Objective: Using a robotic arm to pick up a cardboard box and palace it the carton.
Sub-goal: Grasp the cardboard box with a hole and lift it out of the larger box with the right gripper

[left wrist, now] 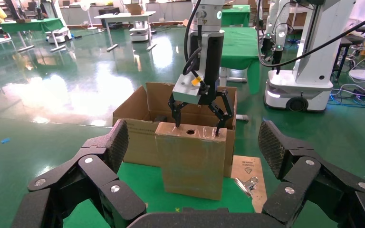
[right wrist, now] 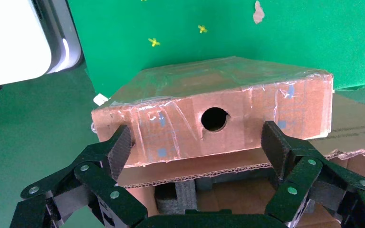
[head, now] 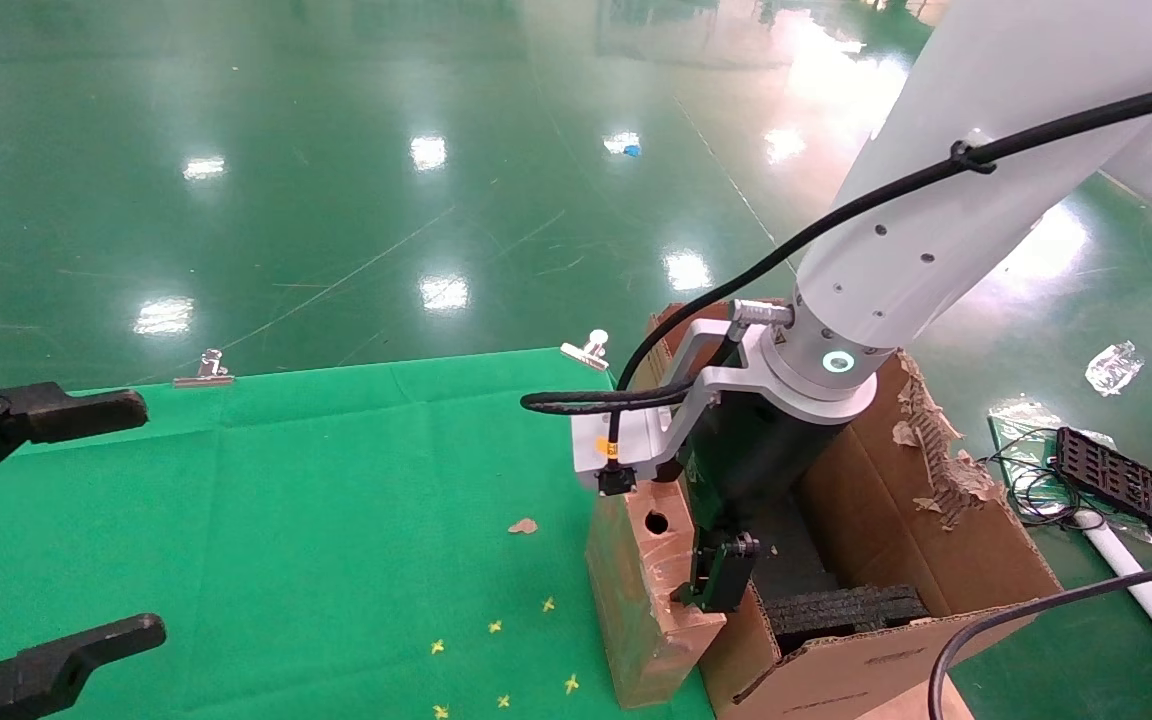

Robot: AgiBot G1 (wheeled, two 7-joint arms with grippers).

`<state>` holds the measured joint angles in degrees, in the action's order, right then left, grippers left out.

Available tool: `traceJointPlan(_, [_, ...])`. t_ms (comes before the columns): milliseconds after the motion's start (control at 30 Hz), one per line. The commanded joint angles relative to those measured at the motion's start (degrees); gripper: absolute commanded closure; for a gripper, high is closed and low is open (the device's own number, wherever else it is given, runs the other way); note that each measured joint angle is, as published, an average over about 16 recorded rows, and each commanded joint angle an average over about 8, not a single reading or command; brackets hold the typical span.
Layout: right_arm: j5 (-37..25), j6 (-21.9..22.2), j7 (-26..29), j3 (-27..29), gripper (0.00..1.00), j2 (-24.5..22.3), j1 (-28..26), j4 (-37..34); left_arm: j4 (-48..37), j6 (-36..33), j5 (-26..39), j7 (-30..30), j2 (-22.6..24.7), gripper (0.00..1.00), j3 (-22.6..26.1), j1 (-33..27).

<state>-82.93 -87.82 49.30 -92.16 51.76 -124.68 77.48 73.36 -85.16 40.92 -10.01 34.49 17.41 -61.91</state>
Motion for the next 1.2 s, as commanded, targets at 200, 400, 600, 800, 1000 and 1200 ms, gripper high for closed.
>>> traceJointPlan(200, [0.6, 0.2, 3.6, -0.7, 0.0, -0.7, -2.3, -0.5, 0.0, 0.0, 0.0, 0.0, 0.0, 0.0, 0.0, 0.0])
traceJointPlan(400, [2.8, -1.2, 15.8, -1.4, 0.0, -1.2, -4.3, -4.8, 0.0, 0.0, 0.0, 0.0, 0.0, 0.0, 0.0, 0.0])
traceJointPlan(600, [6.8, -2.1, 25.6, -3.1, 0.0, 0.4, -3.4, -13.4, 0.0, 0.0, 0.0, 0.0, 0.0, 0.0, 0.0, 0.0])
traceJointPlan(800, [10.6, -2.0, 27.4, -4.4, 0.0, 1.7, -1.1, -20.3, 0.0, 0.0, 0.0, 0.0, 0.0, 0.0, 0.1, 0.0])
traceJointPlan(1000, [11.9, -1.7, 27.6, -6.0, 0.0, 3.7, 1.2, -25.4, 0.0, 0.0, -0.1, 0.0, 0.0, 0.0, 0.1, 0.0])
traceJointPlan(1200, [12.1, -1.1, 27.2, -7.2, 0.17, 5.7, 3.1, -28.5, 0.0, 0.0, -0.1, 0.0, 0.0, 0.0, 0.1, 0.0])
